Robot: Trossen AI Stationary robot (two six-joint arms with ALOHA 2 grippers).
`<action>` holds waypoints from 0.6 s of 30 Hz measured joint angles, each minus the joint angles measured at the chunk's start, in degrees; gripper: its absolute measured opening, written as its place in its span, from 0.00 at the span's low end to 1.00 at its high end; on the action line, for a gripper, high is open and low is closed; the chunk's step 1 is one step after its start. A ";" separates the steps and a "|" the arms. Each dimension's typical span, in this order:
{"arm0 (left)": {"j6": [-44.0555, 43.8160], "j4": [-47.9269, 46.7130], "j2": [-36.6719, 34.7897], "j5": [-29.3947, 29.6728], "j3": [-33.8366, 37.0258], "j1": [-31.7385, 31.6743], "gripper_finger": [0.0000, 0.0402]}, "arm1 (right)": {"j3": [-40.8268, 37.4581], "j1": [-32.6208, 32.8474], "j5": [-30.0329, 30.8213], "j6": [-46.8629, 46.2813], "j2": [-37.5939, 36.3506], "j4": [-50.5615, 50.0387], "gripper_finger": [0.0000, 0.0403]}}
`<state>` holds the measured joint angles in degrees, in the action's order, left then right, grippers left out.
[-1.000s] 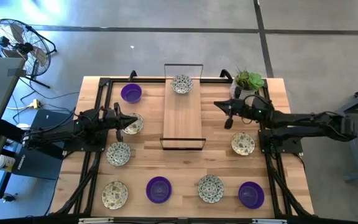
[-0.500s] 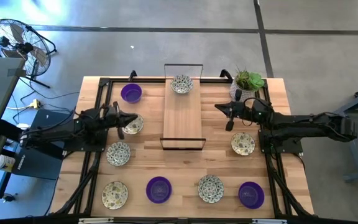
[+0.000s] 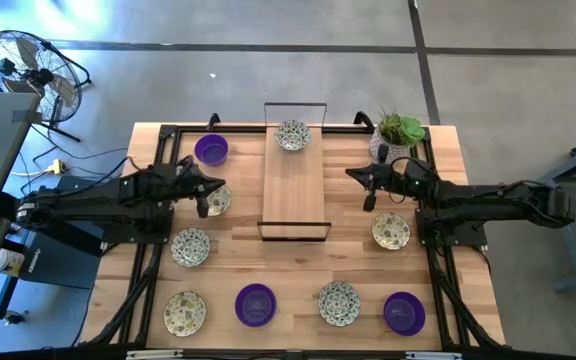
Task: Pick & Place Mini bowls
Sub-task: Put the top violet bowl on the shelf
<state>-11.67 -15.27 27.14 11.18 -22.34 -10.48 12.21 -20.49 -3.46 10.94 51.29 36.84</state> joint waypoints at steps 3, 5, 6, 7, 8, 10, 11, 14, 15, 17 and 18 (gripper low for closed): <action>-2.39 -4.35 4.53 0.37 -4.31 0.00 0.00 | 0.00 0.00 -0.02 0.00 0.00 -0.46 0.00; -3.80 -8.07 7.29 1.56 -7.24 0.00 0.00 | 0.00 0.00 -0.02 0.58 0.00 -0.40 0.01; -4.71 -9.94 8.70 2.32 -8.78 0.00 0.00 | 0.00 0.00 0.00 0.84 0.00 -0.36 0.00; -5.62 -11.72 10.06 3.14 -10.24 -0.02 0.00 | 0.00 0.00 0.00 0.98 0.00 -0.37 0.00; -6.52 -13.76 11.37 3.89 -11.69 -0.02 0.00 | 0.00 0.00 -0.01 1.06 0.00 -0.37 0.00; -7.88 -17.06 13.71 5.32 -14.07 -0.04 0.00 | 0.01 0.00 0.00 1.05 0.00 -0.37 0.00; -8.29 -18.42 14.51 5.82 -15.10 -0.04 0.00 | 0.02 0.00 -0.02 1.06 0.00 -0.37 0.00; -8.79 -21.49 16.11 5.80 -17.42 -0.87 0.00 | 0.02 0.00 -0.02 1.07 0.00 -0.42 0.00; -9.07 -22.35 16.33 5.38 -17.74 -1.77 0.00 | 0.02 0.00 -0.02 1.07 0.00 -0.42 0.00; -9.58 -23.89 16.28 3.82 -17.82 -4.16 0.00 | 0.04 0.00 -0.01 1.07 0.00 -0.51 0.00; -9.60 -24.31 16.30 2.79 -17.84 -5.72 0.00 | 0.04 0.00 -0.01 1.07 0.00 -0.57 0.00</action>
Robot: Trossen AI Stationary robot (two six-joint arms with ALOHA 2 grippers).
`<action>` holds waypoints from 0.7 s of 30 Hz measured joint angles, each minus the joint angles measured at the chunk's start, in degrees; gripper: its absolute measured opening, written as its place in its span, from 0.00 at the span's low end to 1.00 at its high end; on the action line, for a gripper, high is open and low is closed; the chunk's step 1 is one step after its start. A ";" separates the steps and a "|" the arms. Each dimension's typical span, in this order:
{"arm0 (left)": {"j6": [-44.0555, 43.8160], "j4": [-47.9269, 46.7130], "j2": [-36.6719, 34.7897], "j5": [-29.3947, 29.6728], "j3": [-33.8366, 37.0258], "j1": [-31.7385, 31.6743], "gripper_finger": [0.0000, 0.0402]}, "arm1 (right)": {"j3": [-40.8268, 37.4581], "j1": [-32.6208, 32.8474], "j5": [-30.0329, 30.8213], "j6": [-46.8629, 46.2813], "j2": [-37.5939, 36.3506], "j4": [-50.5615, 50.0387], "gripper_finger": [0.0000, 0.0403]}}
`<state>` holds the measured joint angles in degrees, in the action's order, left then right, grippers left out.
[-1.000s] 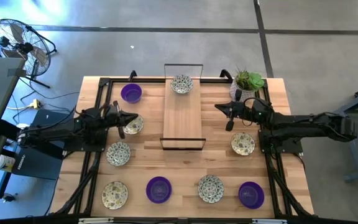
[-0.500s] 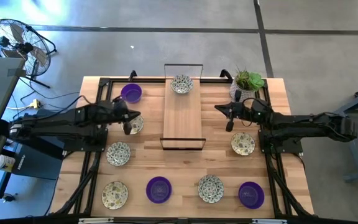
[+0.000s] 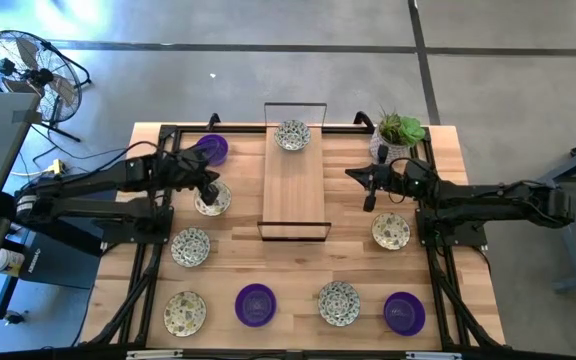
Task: Pick & Place Mini bowls
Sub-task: Put the top violet bowl on the shelf
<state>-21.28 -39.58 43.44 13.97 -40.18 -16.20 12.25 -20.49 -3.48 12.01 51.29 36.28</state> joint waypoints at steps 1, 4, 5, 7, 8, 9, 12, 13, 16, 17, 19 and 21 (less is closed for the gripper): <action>0.02 -0.63 0.00 -1.03 0.00 -1.60 0.00 | 0.00 0.00 0.01 0.00 0.00 -0.01 0.01; 1.65 -1.40 0.49 -4.53 0.00 -6.94 0.00 | 0.00 0.02 0.01 0.00 0.02 -0.03 0.00; 2.76 -0.91 0.96 -5.90 -0.02 -8.71 0.00 | 0.00 0.02 -0.01 0.02 0.00 0.00 0.00; 5.01 -0.60 2.15 -8.44 -0.02 -12.19 0.00 | 0.00 0.02 0.01 0.02 0.00 -0.03 0.00; 6.21 -0.37 3.09 -10.03 -0.02 -14.13 0.00 | 0.00 0.02 0.01 0.02 0.00 -0.01 0.00; 7.14 -0.29 4.21 -11.91 -0.05 -16.09 0.00 | 0.00 0.02 0.00 0.02 0.00 0.00 0.00; 9.10 -0.42 8.10 -15.11 -0.04 -21.35 0.01 | 0.00 0.02 0.01 0.02 0.02 0.00 0.00; 10.16 -0.36 9.40 -15.64 -0.04 -22.63 0.02 | 0.00 0.02 0.01 0.02 0.01 0.00 0.00; 13.74 1.21 14.48 -16.47 -0.04 -25.23 0.06 | 0.00 0.02 0.01 0.02 0.01 -0.01 0.00; 14.58 2.33 16.45 -16.49 -0.04 -25.58 0.09 | 0.00 0.02 0.01 0.02 0.00 -0.03 0.00; 16.02 4.06 20.36 -16.43 -0.36 -26.01 0.14 | 0.00 0.02 0.01 0.02 0.00 -0.02 0.00; 18.27 4.74 23.38 -15.93 -1.47 -26.48 0.20 | 0.00 0.02 0.01 0.02 0.01 -0.03 0.00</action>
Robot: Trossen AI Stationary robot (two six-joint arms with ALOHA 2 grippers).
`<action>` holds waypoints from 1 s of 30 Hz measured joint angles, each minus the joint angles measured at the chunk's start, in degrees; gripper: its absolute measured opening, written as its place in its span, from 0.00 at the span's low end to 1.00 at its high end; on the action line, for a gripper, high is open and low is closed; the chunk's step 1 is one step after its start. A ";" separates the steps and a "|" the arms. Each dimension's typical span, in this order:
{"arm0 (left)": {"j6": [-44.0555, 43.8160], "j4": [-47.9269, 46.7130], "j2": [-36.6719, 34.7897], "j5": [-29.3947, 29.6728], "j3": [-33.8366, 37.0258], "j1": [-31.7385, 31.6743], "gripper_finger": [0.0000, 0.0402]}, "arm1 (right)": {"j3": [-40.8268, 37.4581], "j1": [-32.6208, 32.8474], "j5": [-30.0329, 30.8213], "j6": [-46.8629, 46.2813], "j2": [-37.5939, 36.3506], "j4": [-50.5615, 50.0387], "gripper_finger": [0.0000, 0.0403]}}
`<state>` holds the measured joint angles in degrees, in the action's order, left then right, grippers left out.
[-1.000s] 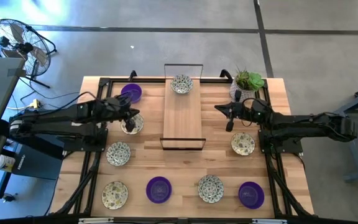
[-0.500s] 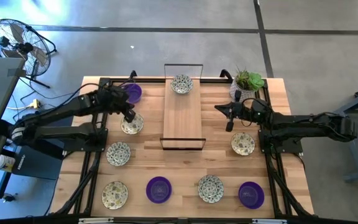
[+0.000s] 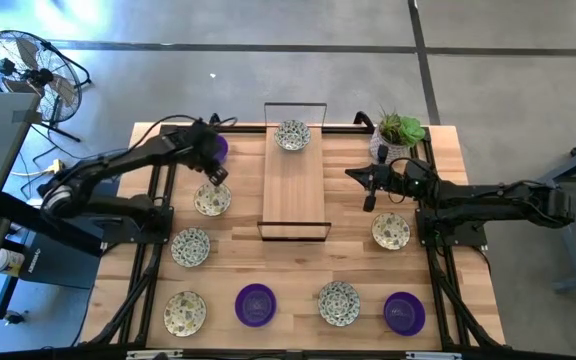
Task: Pick & Place Mini bowls
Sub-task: Put the top violet bowl on the shelf
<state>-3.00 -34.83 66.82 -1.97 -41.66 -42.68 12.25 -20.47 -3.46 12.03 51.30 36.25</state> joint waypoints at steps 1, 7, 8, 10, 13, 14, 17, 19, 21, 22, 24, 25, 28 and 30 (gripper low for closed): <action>1.50 0.25 0.90 0.17 -0.67 -0.36 0.23 | 0.00 0.00 0.00 0.00 -0.01 0.00 0.00; 10.34 0.56 5.85 2.33 -4.41 -0.90 0.36 | 0.00 0.00 0.00 0.02 0.00 -0.02 0.00; 10.92 0.37 6.46 3.00 -4.86 -0.89 0.37 | 0.00 0.00 0.01 0.02 0.00 -0.04 0.00; 11.97 0.38 7.52 5.21 -5.39 -0.93 0.38 | 0.00 0.00 0.00 0.02 0.00 -0.05 0.01; 13.40 -1.13 8.97 5.98 -5.37 -1.52 0.38 | 0.00 0.00 0.00 0.02 -0.01 -0.17 0.01; 13.51 -1.38 9.54 5.35 -5.37 -1.86 0.38 | 0.00 0.00 0.00 0.02 -0.01 -0.25 0.01; 13.05 -1.16 11.47 6.26 -5.37 -2.75 0.38 | 0.00 0.00 -0.01 0.45 -0.01 -0.47 0.00; 13.10 -0.61 12.41 6.99 -5.37 -3.73 0.38 | 0.00 0.00 0.01 0.61 0.00 -0.46 0.00; 13.22 -0.04 12.99 6.10 -5.37 -4.83 0.38 | 0.00 0.00 0.00 0.61 0.01 -0.46 0.01; 13.24 0.22 13.30 5.31 -5.37 -5.30 0.38 | 0.00 0.00 0.00 0.59 0.01 -0.46 0.01; 13.30 1.27 13.79 5.02 -5.37 -5.86 0.38 | 0.02 0.00 0.00 0.59 -0.01 -0.46 0.01; 13.50 1.54 14.01 5.04 -5.37 -5.87 0.38 | 0.02 0.00 0.00 0.61 -0.01 -0.46 0.00; 14.92 1.74 14.94 4.97 -5.37 -5.80 0.38 | 0.01 0.00 0.00 0.61 0.01 -0.46 0.00; 15.54 1.75 15.65 4.40 -5.37 -5.71 0.38 | 0.02 0.00 0.01 0.62 0.00 -0.46 0.01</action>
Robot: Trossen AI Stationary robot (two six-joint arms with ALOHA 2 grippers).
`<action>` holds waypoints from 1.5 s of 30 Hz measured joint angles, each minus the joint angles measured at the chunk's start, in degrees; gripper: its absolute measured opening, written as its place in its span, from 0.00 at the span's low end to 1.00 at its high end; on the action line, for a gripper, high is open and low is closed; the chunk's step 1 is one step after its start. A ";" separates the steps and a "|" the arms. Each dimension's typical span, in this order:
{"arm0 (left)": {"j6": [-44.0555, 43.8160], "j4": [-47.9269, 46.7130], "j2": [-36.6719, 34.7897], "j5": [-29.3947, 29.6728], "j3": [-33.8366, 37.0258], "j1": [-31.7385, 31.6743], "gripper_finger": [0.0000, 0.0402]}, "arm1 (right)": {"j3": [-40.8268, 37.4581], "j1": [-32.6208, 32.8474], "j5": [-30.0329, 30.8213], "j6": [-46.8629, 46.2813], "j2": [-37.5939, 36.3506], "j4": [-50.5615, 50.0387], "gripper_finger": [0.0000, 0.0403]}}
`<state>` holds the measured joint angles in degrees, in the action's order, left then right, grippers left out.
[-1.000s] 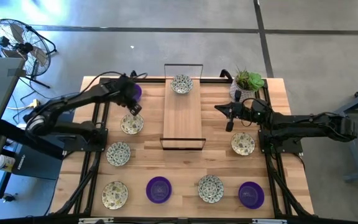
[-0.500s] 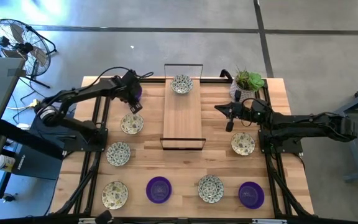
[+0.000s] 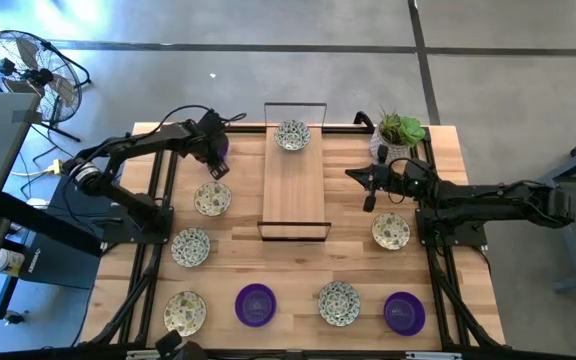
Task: Pick & Place Mini bowls
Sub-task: Put the top violet bowl on the shelf
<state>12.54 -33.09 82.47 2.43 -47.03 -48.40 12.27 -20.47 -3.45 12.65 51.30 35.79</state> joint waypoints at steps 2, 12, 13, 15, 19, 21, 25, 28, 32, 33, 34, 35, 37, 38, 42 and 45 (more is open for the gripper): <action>0.61 0.03 1.03 -0.02 0.00 0.02 0.38 | 0.00 0.00 -0.01 0.02 0.01 0.00 0.00; 1.44 -0.03 4.38 2.67 0.04 0.02 0.20 | 0.00 0.00 -0.01 0.16 -0.01 0.02 0.00; 1.94 0.09 4.36 2.67 0.04 0.08 0.16 | 0.00 -0.02 -0.01 0.24 -0.01 0.00 0.00; 2.31 0.01 4.36 2.88 0.04 0.48 0.07 | 0.00 -0.02 -0.01 0.24 0.00 0.00 0.00; 2.41 -0.86 2.56 3.45 0.02 0.48 0.03 | 0.00 -0.02 0.01 0.26 0.01 0.00 0.00; 2.34 -2.89 1.20 3.90 -0.66 0.56 0.03 | 0.00 0.00 -0.01 0.26 -0.01 0.00 0.00; 2.12 -7.80 -1.39 4.63 -4.64 2.75 0.01 | 0.00 -0.01 -0.01 0.26 0.01 0.00 0.00; 1.52 -11.01 -4.63 4.38 -8.65 4.91 0.01 | 0.00 -0.02 -0.01 0.28 0.01 0.00 0.00; -0.68 -12.70 -5.59 1.04 -15.60 10.51 0.01 | 0.00 -0.02 -0.01 0.42 0.01 0.00 0.00; -0.88 -13.08 -5.52 0.12 -17.38 12.05 0.01 | 0.00 -0.02 -0.01 0.43 0.01 0.00 0.00; -1.01 -13.48 -5.52 -0.69 -19.20 13.54 0.01 | 0.00 -0.02 0.00 0.44 0.00 0.00 0.00; -0.97 -13.84 -5.54 -0.89 -20.83 14.98 0.01 | 0.00 -0.02 0.00 0.45 0.01 0.00 0.00; -1.02 -13.85 -5.13 -2.01 -23.71 17.84 0.01 | 0.00 -0.02 -0.01 0.45 0.01 0.00 0.00; -1.15 -13.81 -4.44 -2.87 -25.07 19.25 0.01 | 0.00 -0.02 0.01 0.45 0.01 0.00 0.01; -1.88 -13.34 -0.69 -6.06 -29.51 24.68 0.01 | 0.00 -0.02 -0.01 0.45 0.00 0.00 0.00; -1.86 -12.95 2.43 -6.22 -31.94 27.54 0.01 | 0.00 -0.02 0.00 0.45 0.00 0.00 0.00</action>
<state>10.68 -46.04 84.89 -3.79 -78.96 -20.86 12.27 -20.49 -3.46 13.09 51.30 35.79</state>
